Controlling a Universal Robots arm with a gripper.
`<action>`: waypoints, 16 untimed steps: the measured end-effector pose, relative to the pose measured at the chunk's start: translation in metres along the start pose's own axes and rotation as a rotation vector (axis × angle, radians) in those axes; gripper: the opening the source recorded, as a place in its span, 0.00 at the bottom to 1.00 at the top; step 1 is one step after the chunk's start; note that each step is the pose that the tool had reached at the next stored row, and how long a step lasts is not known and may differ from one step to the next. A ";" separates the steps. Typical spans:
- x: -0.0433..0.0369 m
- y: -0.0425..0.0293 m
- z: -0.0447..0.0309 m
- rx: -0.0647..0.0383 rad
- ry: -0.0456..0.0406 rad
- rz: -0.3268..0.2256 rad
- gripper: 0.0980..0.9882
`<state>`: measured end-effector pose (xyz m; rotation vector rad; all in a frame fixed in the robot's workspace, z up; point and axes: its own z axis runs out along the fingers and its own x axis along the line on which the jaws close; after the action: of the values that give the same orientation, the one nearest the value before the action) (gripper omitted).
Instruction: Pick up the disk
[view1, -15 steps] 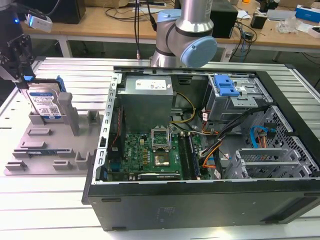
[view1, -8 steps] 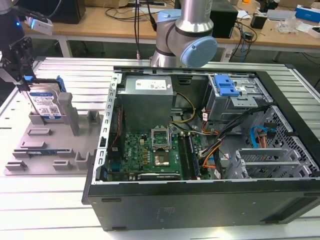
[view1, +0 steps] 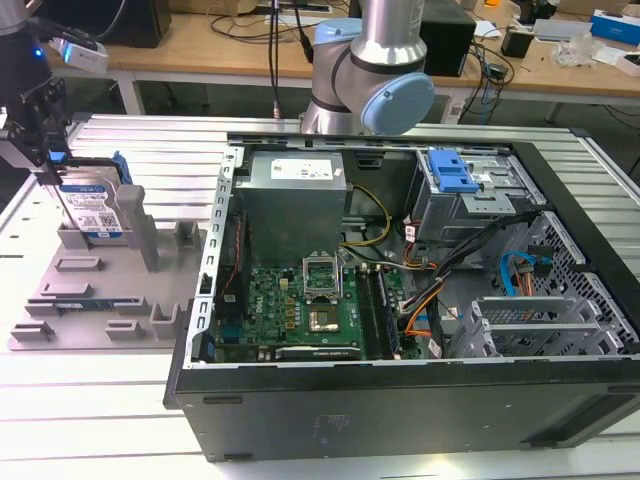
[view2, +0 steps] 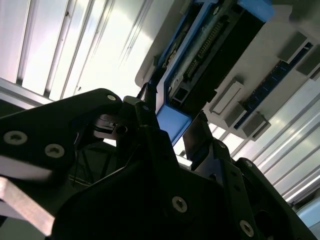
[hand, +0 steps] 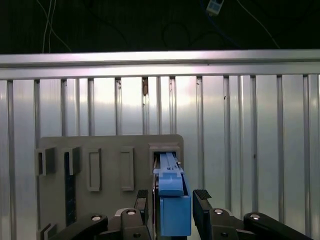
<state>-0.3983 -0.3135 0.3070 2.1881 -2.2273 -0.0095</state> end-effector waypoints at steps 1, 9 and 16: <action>0.0000 -0.0001 0.0017 0.000 0.0000 0.000 0.43; 0.0000 -0.0003 0.0062 0.000 0.0001 0.000 0.43; -0.0001 -0.0003 0.0064 0.000 0.0000 0.000 0.43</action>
<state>-0.3981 -0.3135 0.3006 2.1881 -2.2272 -0.0096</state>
